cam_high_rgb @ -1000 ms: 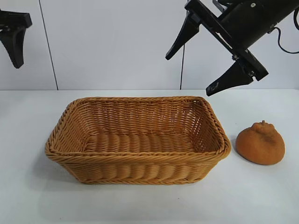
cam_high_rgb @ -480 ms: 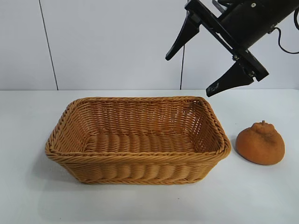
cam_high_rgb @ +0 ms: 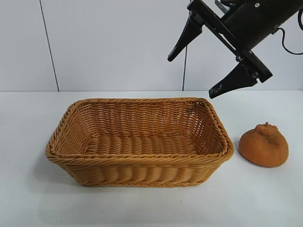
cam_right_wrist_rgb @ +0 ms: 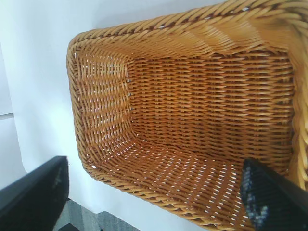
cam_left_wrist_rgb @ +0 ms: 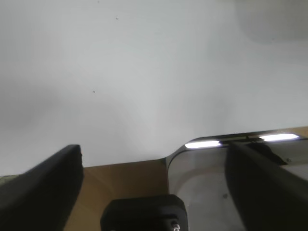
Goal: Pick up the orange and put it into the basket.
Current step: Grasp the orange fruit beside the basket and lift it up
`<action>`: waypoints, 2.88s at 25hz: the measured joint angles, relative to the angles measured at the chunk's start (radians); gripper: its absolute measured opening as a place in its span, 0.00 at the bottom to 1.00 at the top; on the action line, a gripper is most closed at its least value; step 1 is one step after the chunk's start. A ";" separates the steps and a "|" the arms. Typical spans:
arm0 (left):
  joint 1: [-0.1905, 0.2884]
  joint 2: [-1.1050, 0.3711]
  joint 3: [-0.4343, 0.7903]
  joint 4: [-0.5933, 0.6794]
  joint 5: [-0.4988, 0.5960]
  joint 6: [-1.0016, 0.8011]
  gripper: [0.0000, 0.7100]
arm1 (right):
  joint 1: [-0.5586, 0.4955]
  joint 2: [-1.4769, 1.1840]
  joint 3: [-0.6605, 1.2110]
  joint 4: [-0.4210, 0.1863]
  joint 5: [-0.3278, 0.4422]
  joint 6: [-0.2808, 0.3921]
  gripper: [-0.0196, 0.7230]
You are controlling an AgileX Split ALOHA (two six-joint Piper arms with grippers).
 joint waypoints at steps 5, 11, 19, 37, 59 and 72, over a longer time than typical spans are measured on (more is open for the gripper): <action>0.000 -0.194 0.080 -0.012 -0.035 0.000 0.82 | 0.000 0.000 0.000 -0.001 0.001 0.000 0.92; 0.000 -0.393 0.083 -0.014 -0.045 0.000 0.82 | 0.000 0.000 0.000 -0.001 0.004 0.000 0.92; 0.000 -0.699 0.085 -0.015 -0.047 0.000 0.82 | 0.000 0.000 0.000 -0.045 0.043 0.000 0.92; 0.000 -0.708 0.086 -0.015 -0.047 0.000 0.82 | -0.088 0.006 -0.204 -0.710 0.191 0.253 0.92; 0.000 -0.708 0.086 -0.015 -0.047 0.000 0.82 | -0.131 0.381 -0.204 -0.645 0.145 0.232 0.92; 0.000 -0.708 0.086 -0.015 -0.045 0.000 0.82 | -0.131 0.383 -0.209 -0.729 0.165 0.257 0.10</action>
